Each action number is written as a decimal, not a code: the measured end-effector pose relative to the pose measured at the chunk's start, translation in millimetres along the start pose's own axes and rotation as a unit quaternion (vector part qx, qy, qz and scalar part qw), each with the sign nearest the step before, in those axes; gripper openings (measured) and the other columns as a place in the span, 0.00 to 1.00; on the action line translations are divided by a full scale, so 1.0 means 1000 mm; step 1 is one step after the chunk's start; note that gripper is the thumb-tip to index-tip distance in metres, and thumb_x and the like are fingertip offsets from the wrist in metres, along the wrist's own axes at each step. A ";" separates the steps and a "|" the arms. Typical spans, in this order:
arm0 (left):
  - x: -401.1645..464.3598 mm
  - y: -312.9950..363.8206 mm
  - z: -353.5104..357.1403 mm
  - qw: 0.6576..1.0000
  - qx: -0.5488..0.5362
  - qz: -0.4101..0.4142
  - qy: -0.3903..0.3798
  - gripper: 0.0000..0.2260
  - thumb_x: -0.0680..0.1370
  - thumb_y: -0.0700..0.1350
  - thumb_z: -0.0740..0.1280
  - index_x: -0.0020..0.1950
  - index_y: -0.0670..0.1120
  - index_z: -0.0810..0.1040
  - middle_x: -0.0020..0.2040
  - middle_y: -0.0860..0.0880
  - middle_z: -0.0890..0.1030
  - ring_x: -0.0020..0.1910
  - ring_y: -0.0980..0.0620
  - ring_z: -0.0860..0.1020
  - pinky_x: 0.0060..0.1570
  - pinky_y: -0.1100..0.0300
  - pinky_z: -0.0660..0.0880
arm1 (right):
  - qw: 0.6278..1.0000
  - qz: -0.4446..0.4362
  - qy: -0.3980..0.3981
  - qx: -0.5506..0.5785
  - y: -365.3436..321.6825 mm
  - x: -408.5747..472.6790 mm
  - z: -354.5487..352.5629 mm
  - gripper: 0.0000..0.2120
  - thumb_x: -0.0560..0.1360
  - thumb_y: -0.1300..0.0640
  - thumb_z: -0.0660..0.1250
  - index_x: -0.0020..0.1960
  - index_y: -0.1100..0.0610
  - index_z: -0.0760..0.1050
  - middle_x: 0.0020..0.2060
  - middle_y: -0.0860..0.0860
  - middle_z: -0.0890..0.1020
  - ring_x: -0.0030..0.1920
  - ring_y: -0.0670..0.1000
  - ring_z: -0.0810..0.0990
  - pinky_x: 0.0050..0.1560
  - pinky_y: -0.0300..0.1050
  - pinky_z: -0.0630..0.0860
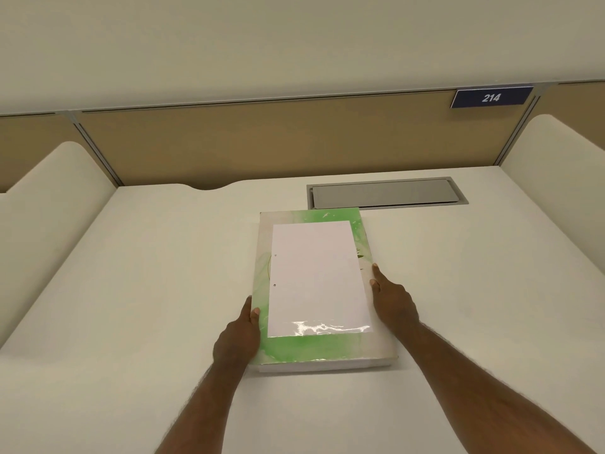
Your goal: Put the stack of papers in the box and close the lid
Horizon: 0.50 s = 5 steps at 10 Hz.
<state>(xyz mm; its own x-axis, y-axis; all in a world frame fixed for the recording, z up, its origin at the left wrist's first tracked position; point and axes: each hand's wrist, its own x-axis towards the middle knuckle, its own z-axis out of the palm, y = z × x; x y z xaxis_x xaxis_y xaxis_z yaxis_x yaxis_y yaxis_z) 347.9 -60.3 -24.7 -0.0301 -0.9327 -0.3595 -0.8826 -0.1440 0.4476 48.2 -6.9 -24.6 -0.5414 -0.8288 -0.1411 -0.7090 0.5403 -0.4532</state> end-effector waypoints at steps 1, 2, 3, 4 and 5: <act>0.001 0.002 -0.004 1.000 0.022 -0.007 -0.007 0.24 0.82 0.59 0.43 0.78 0.62 0.53 0.61 0.43 0.81 0.59 0.39 0.79 0.56 0.48 0.72 | 1.000 0.005 -0.006 -0.012 0.000 0.000 -0.003 0.22 0.82 0.46 0.48 0.76 0.43 0.57 0.52 0.59 0.83 0.52 0.61 0.81 0.52 0.53 0.76; 0.002 0.003 -0.009 0.999 0.031 -0.014 -0.016 0.24 0.82 0.60 0.43 0.78 0.62 0.53 0.63 0.43 0.80 0.60 0.40 0.78 0.57 0.48 0.72 | 1.000 0.012 -0.018 -0.021 -0.002 0.000 -0.007 0.22 0.82 0.46 0.48 0.76 0.42 0.56 0.55 0.58 0.81 0.55 0.61 0.80 0.54 0.53 0.75; 0.001 0.005 -0.017 0.997 0.065 -0.012 -0.025 0.26 0.81 0.62 0.44 0.79 0.60 0.51 0.65 0.44 0.78 0.62 0.41 0.77 0.59 0.48 0.72 | 0.997 -0.001 -0.013 -0.072 -0.006 0.000 -0.015 0.24 0.81 0.45 0.50 0.77 0.45 0.56 0.59 0.56 0.76 0.58 0.58 0.77 0.55 0.52 0.74; 0.001 0.012 -0.024 0.996 0.082 0.011 0.014 0.28 0.80 0.63 0.45 0.80 0.57 0.50 0.66 0.45 0.76 0.62 0.42 0.77 0.58 0.48 0.73 | 0.993 -0.027 0.025 -0.112 -0.013 0.001 -0.024 0.25 0.81 0.44 0.52 0.76 0.48 0.57 0.61 0.55 0.73 0.59 0.57 0.75 0.53 0.52 0.75; 0.007 0.028 -0.040 0.988 0.104 0.058 0.102 0.31 0.80 0.64 0.47 0.79 0.52 0.54 0.66 0.45 0.73 0.62 0.43 0.76 0.54 0.48 0.75 | 0.984 -0.079 0.069 -0.145 -0.029 0.003 -0.040 0.25 0.80 0.43 0.54 0.74 0.50 0.61 0.64 0.52 0.71 0.61 0.55 0.73 0.56 0.50 0.74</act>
